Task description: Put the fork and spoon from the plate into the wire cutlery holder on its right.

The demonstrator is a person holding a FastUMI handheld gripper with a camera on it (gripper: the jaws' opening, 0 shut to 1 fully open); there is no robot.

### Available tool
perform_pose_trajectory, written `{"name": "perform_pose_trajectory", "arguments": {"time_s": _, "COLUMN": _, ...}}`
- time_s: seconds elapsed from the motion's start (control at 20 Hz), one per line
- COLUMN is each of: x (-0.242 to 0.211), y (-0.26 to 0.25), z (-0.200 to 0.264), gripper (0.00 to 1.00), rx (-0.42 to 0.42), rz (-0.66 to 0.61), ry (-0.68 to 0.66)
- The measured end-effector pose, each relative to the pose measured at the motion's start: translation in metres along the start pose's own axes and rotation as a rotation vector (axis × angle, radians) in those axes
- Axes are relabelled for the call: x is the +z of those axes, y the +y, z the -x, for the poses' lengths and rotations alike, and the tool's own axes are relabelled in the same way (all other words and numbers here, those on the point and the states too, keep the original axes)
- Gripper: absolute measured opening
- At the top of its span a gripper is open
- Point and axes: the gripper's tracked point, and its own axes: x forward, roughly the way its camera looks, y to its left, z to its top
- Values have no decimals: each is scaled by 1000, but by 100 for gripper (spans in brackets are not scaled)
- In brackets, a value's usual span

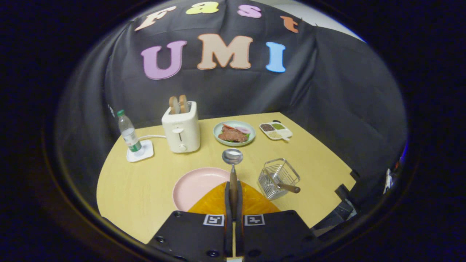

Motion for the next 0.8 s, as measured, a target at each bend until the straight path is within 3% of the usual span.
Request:
{"name": "perform_pose_trajectory", "arguments": {"time_s": 0.45, "x": -6, "y": -61, "z": -18, "gripper": 6, "rx": -231, "rz": -132, "ry": 191}}
{"name": "perform_pose_trajectory", "arguments": {"time_s": 0.8, "x": -17, "y": -73, "z": -41, "gripper": 6, "rx": -282, "rz": -201, "ry": 364}}
